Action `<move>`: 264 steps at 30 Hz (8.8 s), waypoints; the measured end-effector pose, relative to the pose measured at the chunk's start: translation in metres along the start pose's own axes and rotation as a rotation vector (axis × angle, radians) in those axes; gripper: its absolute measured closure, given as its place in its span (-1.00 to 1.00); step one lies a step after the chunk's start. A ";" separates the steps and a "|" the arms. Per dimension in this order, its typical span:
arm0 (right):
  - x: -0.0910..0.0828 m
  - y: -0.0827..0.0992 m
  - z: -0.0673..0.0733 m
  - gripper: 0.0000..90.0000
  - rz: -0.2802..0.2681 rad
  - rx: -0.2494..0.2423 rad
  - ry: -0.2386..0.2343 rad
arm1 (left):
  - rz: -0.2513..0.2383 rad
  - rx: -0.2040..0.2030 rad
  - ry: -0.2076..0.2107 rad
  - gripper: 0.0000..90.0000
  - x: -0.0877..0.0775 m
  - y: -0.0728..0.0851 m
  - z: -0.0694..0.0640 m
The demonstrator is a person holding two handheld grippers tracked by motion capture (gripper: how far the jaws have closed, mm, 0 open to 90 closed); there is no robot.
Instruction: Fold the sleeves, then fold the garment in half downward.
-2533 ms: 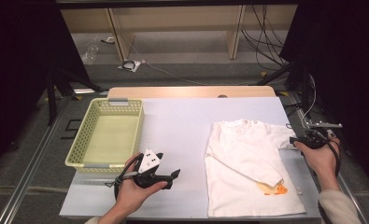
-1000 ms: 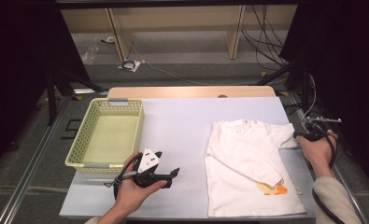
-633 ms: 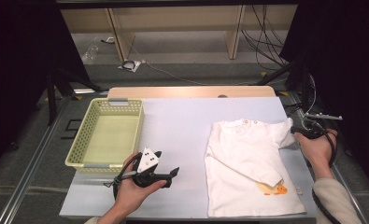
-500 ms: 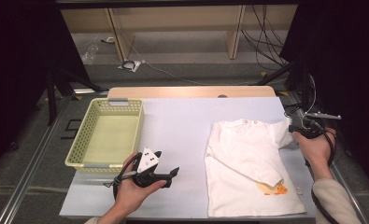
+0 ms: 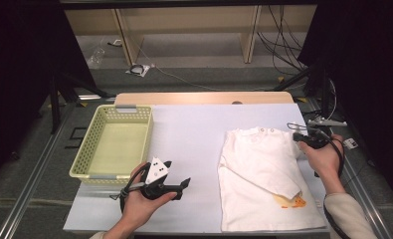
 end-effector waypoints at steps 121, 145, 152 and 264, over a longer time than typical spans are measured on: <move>-0.019 0.083 0.132 0.97 0.090 -0.378 -0.380 | -0.003 0.001 0.005 -0.61 0.000 0.000 -0.001; -0.032 0.070 0.046 0.39 0.095 -0.202 -0.172 | 0.020 0.015 0.041 -0.54 0.010 -0.007 -0.017; -0.040 0.077 -0.004 0.35 0.125 -0.127 -0.036 | 0.044 0.047 0.094 -0.44 0.029 -0.017 -0.033; -0.029 0.095 -0.010 0.90 0.215 -0.066 0.012 | 0.260 0.138 0.204 0.85 0.128 -0.027 -0.075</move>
Point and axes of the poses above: each handheld gripper's, and its own axes: x roughly forward along the jaws, y roughly out of its underside, z roughly to its left, the point moved 3 cm from there along x, roughly forward along the jaws, and after that the axes turned 12 degrees about x, right-handed, at the moved point
